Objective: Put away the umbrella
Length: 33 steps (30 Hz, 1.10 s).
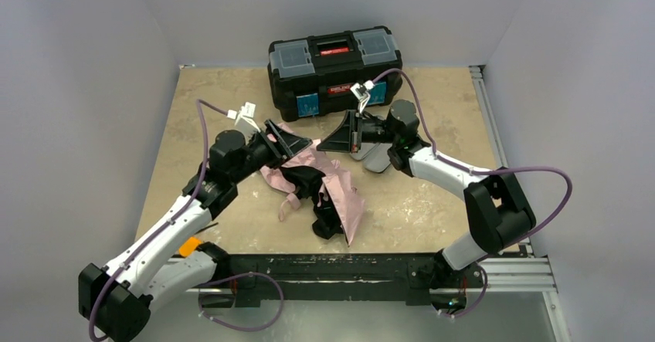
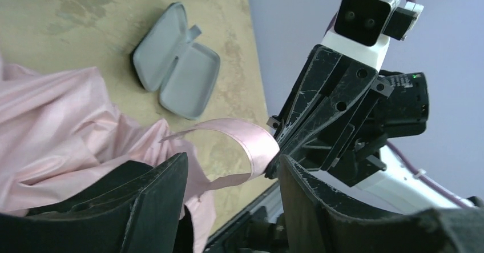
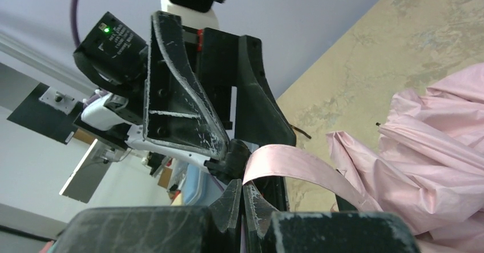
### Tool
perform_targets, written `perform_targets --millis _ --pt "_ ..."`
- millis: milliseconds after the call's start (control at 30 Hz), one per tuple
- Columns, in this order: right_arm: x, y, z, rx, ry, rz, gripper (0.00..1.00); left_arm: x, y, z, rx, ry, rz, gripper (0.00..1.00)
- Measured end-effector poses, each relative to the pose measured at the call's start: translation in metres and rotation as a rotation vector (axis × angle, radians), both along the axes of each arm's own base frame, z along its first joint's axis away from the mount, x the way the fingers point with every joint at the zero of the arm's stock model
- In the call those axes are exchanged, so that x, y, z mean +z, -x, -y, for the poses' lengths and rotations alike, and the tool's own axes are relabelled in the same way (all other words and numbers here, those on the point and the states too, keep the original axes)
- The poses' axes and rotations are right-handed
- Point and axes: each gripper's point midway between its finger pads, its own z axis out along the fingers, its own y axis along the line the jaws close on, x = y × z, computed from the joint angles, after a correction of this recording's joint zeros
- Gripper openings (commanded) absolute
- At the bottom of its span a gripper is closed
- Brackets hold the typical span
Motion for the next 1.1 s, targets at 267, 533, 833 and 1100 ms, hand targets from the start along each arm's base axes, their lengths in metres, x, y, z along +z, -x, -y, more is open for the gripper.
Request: perform_targets --millis 267,533,833,1100 --pt "0.009 0.006 -0.003 0.031 -0.021 0.036 0.00 0.004 -0.003 0.019 -0.024 0.212 -0.101 0.56" --pt "0.015 0.013 -0.008 0.057 -0.038 0.065 0.00 0.009 -0.012 0.027 -0.018 0.320 -0.150 0.24" --pt "0.015 0.018 -0.009 0.080 -0.037 0.066 0.41 0.007 -0.019 0.026 0.008 0.308 -0.148 0.00" --pt "-0.004 -0.004 -0.009 -0.039 0.110 0.065 0.91 0.024 -0.045 -0.018 0.152 0.166 -0.049 0.00"
